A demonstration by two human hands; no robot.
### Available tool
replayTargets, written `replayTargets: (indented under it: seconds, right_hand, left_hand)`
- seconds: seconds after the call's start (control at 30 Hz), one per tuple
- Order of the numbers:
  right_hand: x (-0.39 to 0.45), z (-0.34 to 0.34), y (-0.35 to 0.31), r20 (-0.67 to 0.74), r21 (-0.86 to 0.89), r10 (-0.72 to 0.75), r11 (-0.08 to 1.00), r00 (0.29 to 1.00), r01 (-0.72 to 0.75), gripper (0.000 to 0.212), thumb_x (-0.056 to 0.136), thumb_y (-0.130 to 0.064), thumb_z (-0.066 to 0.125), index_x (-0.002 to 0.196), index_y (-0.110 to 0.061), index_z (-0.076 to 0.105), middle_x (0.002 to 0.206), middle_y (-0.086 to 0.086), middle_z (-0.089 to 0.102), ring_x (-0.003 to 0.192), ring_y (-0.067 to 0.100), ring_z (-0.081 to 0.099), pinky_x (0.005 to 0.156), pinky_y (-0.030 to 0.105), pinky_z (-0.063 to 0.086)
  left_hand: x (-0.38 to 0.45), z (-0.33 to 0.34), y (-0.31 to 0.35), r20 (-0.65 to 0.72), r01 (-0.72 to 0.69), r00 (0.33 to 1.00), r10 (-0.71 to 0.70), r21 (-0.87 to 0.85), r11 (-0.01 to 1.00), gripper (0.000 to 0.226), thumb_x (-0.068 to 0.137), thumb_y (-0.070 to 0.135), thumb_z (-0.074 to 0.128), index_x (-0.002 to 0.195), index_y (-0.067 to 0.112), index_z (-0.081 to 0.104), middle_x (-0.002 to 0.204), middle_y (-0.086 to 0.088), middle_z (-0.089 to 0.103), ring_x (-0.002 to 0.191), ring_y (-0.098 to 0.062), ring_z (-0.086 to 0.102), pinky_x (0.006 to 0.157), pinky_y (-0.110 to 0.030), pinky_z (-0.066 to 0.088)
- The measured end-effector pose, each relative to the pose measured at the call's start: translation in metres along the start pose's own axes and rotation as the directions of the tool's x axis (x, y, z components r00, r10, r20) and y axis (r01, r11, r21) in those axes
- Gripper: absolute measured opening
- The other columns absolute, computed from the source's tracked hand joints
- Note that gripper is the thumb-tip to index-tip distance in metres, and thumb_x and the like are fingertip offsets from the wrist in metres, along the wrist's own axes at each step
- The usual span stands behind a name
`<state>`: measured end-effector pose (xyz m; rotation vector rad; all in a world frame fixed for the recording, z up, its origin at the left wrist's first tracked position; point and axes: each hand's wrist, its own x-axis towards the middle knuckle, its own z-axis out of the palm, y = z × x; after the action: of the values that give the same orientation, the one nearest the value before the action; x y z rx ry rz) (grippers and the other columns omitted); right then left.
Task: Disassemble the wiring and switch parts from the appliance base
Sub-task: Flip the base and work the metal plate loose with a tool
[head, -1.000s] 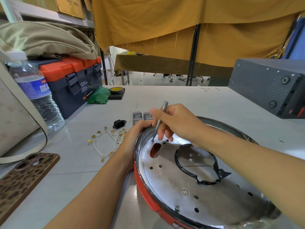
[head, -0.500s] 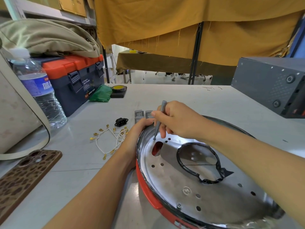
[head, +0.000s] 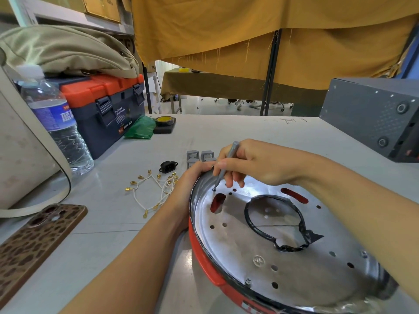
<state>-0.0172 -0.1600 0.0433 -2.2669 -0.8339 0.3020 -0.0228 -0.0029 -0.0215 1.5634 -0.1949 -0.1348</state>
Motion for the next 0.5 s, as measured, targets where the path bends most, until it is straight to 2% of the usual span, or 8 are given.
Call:
replayTargets:
  seconds: [0.03,0.1,0.17,0.23,0.33,0.4,0.43,0.5]
  right_hand:
    - [0.001,0.001,0.000,-0.012,0.026,0.010,1.000,1.000,-0.010,0.030,0.101,-0.025,0.042,0.092,-0.010,0.067,0.068,0.000,0.065,0.058,0.007,0.055,0.060,0.016,0.047]
    - [0.004,0.007,0.001,-0.060,0.109,0.039,0.994,0.997,-0.032,0.028,0.101,-0.021,0.043,0.086,-0.011,0.065,0.057,0.000,0.060,0.048,0.008,0.047,0.053,0.017,0.044]
    - [0.007,0.012,0.003,-0.110,0.214,0.067,0.976,0.992,-0.042,0.025,0.100,-0.018,0.044,0.084,-0.009,0.061,0.051,0.002,0.056,0.043,0.008,0.041,0.045,0.017,0.038]
    - [0.007,0.016,0.005,-0.155,0.290,0.070,0.957,0.985,-0.022,0.024,0.099,-0.021,0.047,0.084,-0.008,0.059,0.051,0.003,0.057,0.043,0.010,0.043,0.045,0.018,0.039]
    - [0.006,0.022,0.005,-0.226,0.384,0.074,0.923,0.971,0.019,0.032,0.093,-0.035,0.056,0.074,-0.010,0.063,0.051,0.007,0.061,0.042,0.011,0.048,0.047,0.018,0.043]
    - [0.008,0.026,0.005,-0.280,0.327,0.064,0.944,0.958,0.032,0.036,0.094,-0.037,0.055,0.072,-0.010,0.065,0.048,0.004,0.060,0.040,0.009,0.047,0.047,0.016,0.042]
    - [0.009,0.026,0.004,-0.296,0.269,0.056,0.963,0.954,0.027,0.038,0.096,-0.035,0.051,0.073,-0.009,0.066,0.047,0.002,0.060,0.040,0.007,0.047,0.048,0.014,0.042]
    - [0.011,0.024,0.005,-0.302,0.163,0.047,0.987,0.952,0.003,0.041,0.100,-0.031,0.044,0.077,-0.007,0.068,0.044,-0.003,0.058,0.040,0.003,0.048,0.050,0.010,0.040]
  left_hand:
    - [-0.003,0.002,-0.003,-0.010,-0.032,0.999,0.032,-0.059,0.998,0.060,0.094,0.003,0.034,0.046,0.018,0.067,0.048,0.008,0.062,0.048,0.006,0.058,0.050,-0.006,0.046]
    - [0.000,0.004,-0.001,-0.022,-0.024,1.000,0.022,-0.136,0.990,0.059,0.094,0.005,0.035,0.046,0.016,0.068,0.051,0.007,0.063,0.049,0.004,0.059,0.050,-0.007,0.047]
    - [0.008,0.004,0.002,-0.032,0.045,0.998,-0.050,-0.129,0.991,0.048,0.096,0.005,0.033,0.058,0.008,0.063,0.046,0.003,0.061,0.044,0.001,0.058,0.046,-0.008,0.045]
    - [0.013,0.002,0.002,-0.035,0.090,0.995,-0.095,-0.120,0.989,0.038,0.097,0.007,0.033,0.067,0.005,0.057,0.047,-0.001,0.061,0.044,-0.003,0.058,0.046,-0.010,0.045]
    - [0.021,0.000,-0.006,-0.078,0.109,0.990,-0.113,-0.055,0.993,0.042,0.098,0.010,0.034,0.064,0.009,0.059,0.045,0.001,0.060,0.053,-0.012,0.059,0.041,-0.010,0.045]
    - [0.021,-0.006,-0.011,-0.101,0.080,0.992,-0.082,-0.022,0.997,0.053,0.099,0.007,0.030,0.060,0.017,0.064,0.041,0.005,0.060,0.057,-0.013,0.060,0.040,-0.010,0.043]
    - [0.021,-0.004,-0.011,-0.094,0.034,0.995,-0.037,-0.033,0.999,0.063,0.098,0.007,0.028,0.054,0.022,0.070,0.046,0.006,0.064,0.059,-0.010,0.065,0.046,-0.009,0.045]
    - [0.015,0.001,-0.006,-0.062,-0.022,0.998,0.018,-0.056,0.998,0.065,0.096,0.009,0.029,0.052,0.023,0.074,0.060,0.004,0.071,0.065,0.000,0.068,0.057,-0.009,0.048]
